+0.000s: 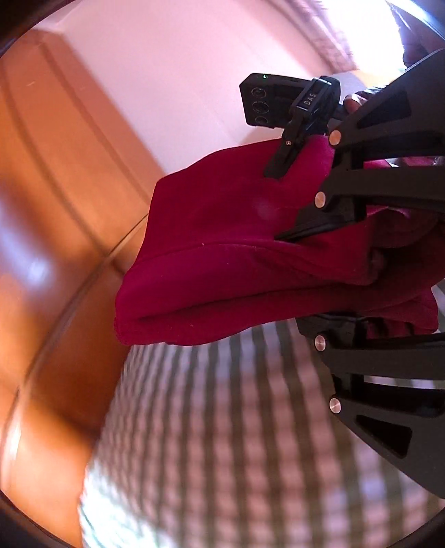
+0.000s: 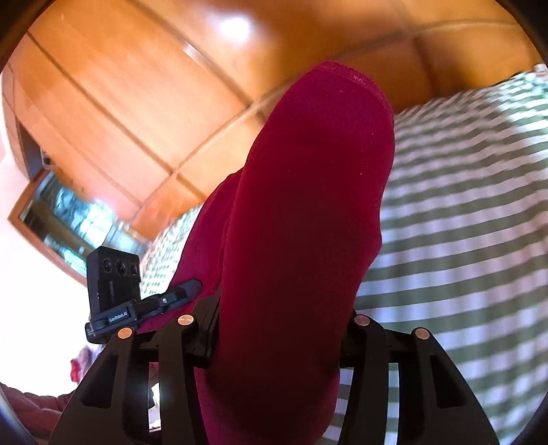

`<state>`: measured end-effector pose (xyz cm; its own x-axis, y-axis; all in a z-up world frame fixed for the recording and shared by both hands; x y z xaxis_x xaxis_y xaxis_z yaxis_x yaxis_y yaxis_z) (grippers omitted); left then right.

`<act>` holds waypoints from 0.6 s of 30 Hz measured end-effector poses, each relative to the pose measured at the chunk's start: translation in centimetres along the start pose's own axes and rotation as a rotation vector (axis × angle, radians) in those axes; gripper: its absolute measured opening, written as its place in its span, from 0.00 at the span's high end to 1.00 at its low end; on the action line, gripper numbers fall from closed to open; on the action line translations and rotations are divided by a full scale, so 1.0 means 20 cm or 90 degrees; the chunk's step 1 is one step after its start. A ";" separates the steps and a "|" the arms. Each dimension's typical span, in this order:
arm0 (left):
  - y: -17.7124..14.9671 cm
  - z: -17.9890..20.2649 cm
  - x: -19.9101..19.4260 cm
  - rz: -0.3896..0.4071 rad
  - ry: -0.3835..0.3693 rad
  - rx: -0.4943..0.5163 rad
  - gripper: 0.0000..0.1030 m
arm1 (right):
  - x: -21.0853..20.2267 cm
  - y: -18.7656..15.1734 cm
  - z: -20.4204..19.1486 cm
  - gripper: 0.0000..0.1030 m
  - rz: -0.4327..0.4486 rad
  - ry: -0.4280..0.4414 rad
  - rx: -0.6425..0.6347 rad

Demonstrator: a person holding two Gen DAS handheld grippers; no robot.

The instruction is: Fold small clothes

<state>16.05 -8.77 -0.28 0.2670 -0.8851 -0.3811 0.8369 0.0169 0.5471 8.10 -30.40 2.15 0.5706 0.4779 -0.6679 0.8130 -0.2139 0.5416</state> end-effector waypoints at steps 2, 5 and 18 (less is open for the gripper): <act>0.06 0.09 0.16 -0.025 0.004 0.028 0.69 | -0.12 0.02 0.11 0.55 0.035 -0.031 0.024; 0.16 0.20 0.47 -0.072 0.019 0.069 0.71 | -0.22 0.03 0.28 0.55 0.065 -0.073 0.064; 0.09 0.19 0.84 -0.137 0.201 0.131 0.52 | -0.14 -0.16 0.72 0.24 0.045 -0.240 0.176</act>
Point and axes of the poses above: each gripper's, at about its wrist camera, not at the fingertips, and x roughly the way its jaws point, z to its right, y to its top, the point moved 2 cm from there along x, roughly the way its jaws point, and after that the axes turned 8 degrees about -y, right-handed, at the moved point
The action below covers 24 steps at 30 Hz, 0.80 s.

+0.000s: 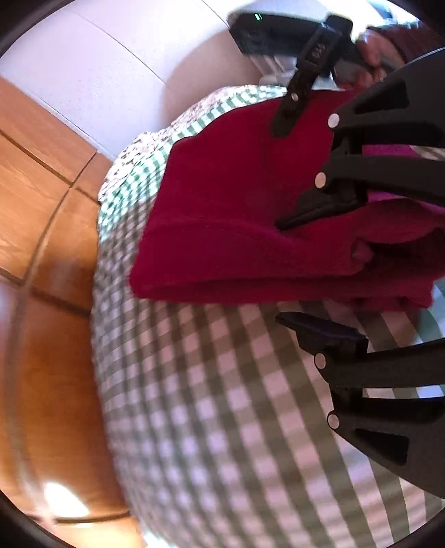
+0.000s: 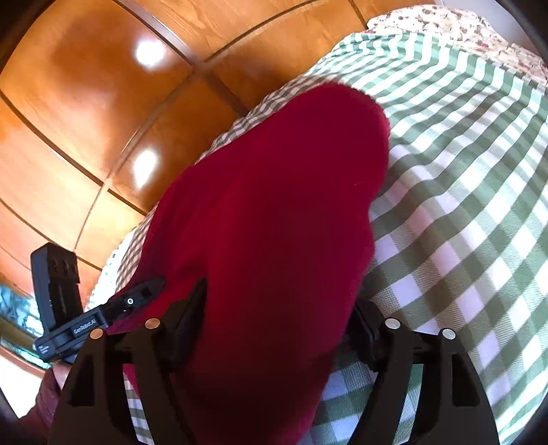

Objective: Fold small clothes
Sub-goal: 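Lower the folded sweater onto the bed and open both grippers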

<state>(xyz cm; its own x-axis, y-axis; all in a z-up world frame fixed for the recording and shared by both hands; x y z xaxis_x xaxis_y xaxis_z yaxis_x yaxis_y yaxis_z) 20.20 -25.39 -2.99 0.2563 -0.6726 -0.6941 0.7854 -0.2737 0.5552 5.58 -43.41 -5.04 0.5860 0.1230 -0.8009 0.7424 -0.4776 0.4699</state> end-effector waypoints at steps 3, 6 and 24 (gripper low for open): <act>0.00 0.03 -0.13 0.049 0.026 0.019 0.52 | -0.17 0.00 -0.04 0.24 0.061 -0.070 -0.040; -0.03 0.04 -0.22 0.084 0.037 0.030 0.54 | -0.26 0.05 -0.06 0.31 0.106 -0.090 -0.075; -0.19 0.11 -0.36 0.126 0.118 0.032 0.36 | -0.27 -0.20 -0.19 0.41 0.091 -0.188 -0.108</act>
Point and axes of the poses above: each gripper's, at about its wrist camera, not at the fingertips, and x roughly the way its jaws point, z to its right, y to its top, the point moved 2 cm from there along x, roughly the way its jaws point, and after that the axes turned 8 degrees about -y, right-handed, at the moved point
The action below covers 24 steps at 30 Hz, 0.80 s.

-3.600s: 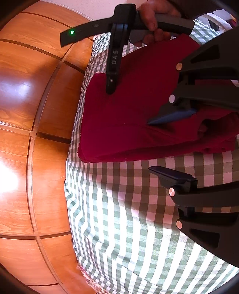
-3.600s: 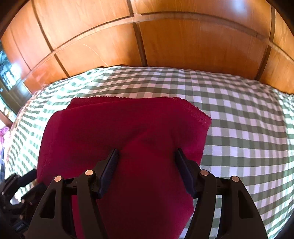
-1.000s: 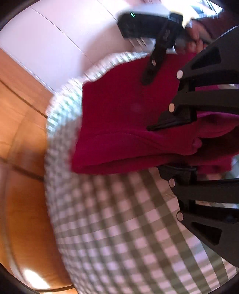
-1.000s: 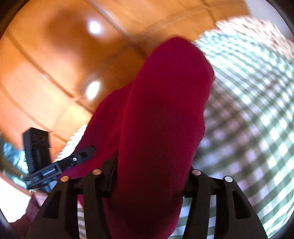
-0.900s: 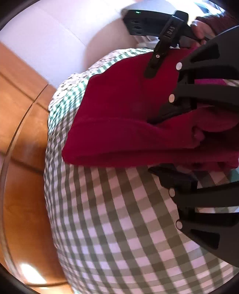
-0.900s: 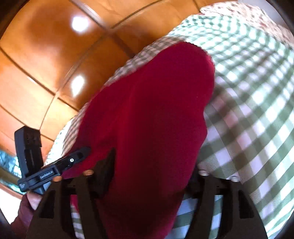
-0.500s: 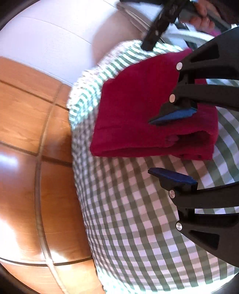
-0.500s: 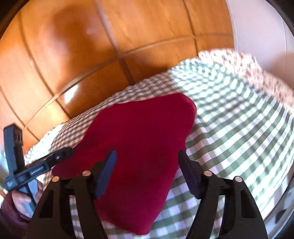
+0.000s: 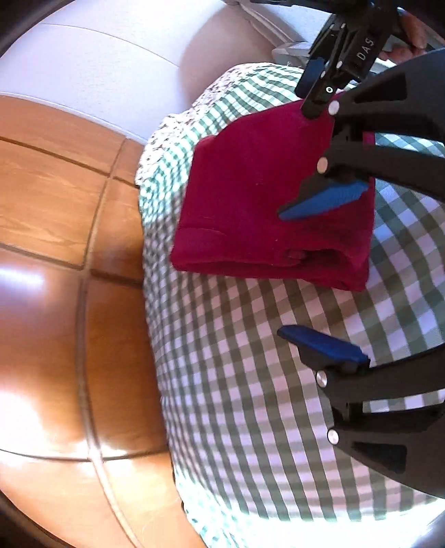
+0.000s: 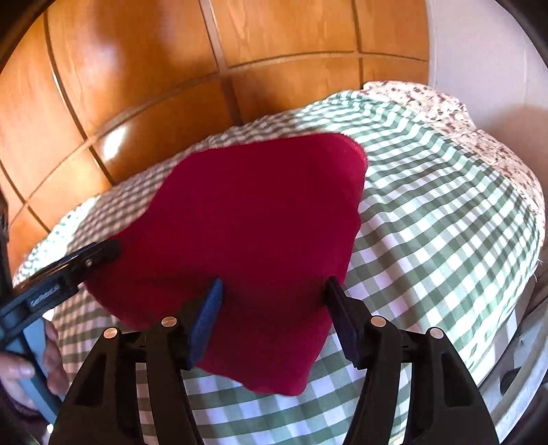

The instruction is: Fold small clothes

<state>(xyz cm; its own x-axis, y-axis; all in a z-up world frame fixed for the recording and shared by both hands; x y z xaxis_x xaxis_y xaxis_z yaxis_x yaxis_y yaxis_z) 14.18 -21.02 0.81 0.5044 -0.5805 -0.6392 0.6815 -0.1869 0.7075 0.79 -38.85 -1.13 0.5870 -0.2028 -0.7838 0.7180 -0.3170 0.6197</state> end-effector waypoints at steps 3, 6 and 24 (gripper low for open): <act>-0.01 0.01 -0.08 0.019 0.019 0.004 0.28 | -0.06 -0.03 -0.04 0.37 0.011 -0.017 0.004; -0.02 0.02 -0.15 0.033 0.032 0.007 0.22 | -0.10 -0.06 -0.07 0.31 0.023 -0.039 0.013; -0.16 0.04 -0.40 0.085 0.132 0.005 0.03 | -0.30 -0.17 -0.15 0.10 0.104 -0.151 0.015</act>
Point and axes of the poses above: each gripper's, at about its wrist camera, not at the fingertips, and x roughly the way its jaws point, z to its right, y to its top, the point moved 2 cm from there along x, roughly the way its jaws point, and after that the axes turned 8 degrees about -y, right-handed, at the moved point
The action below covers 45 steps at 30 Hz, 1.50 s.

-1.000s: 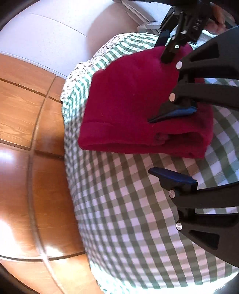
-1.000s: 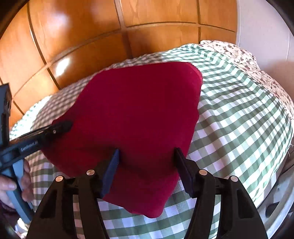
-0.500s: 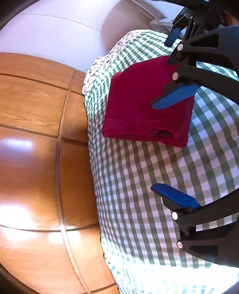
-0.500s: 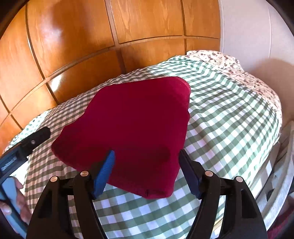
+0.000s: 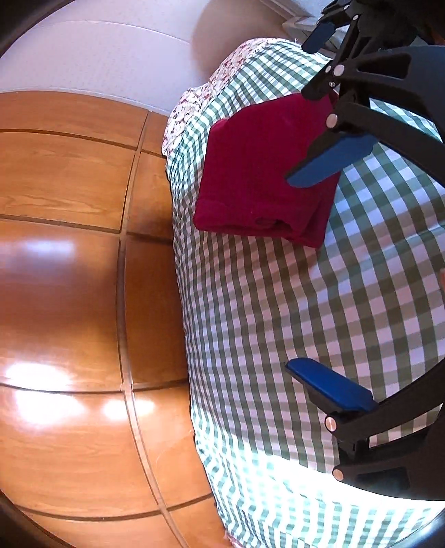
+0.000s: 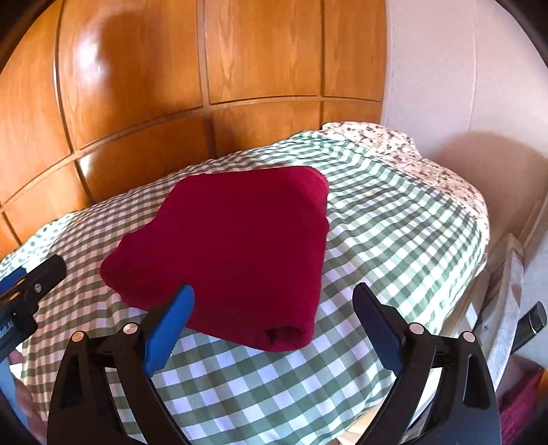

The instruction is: Fold small clothes

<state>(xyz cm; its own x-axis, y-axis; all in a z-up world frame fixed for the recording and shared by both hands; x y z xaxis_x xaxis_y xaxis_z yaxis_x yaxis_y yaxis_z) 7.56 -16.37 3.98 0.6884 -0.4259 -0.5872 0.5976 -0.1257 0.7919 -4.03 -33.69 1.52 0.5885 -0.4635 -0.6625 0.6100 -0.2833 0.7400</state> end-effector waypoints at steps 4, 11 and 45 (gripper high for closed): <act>-0.01 0.00 -0.02 0.000 0.018 0.000 0.03 | -0.01 -0.02 0.01 0.09 0.001 -0.018 0.008; -0.02 0.01 -0.04 0.003 0.030 0.002 0.03 | -0.04 0.00 0.03 0.09 0.013 -0.022 0.019; 0.00 0.02 -0.17 0.036 0.051 0.014 0.02 | -0.12 -0.01 -0.02 0.09 0.041 -0.019 0.007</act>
<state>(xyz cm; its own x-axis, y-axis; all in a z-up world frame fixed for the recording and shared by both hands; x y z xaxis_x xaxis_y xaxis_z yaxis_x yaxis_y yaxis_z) 5.02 -15.32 6.06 0.7516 -0.3605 -0.5524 0.5488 -0.1229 0.8269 -5.31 -32.12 2.81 0.6101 -0.5058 -0.6099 0.5656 -0.2610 0.7823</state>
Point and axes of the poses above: each gripper's, at about its wrist camera, not at the fingertips, and x roughly the way its jaws point, z to its right, y to its top, the point moved 2 cm from there along x, roughly the way its jaws point, and after that the axes turned 8 degrees about -y, right-handed, at the moved point
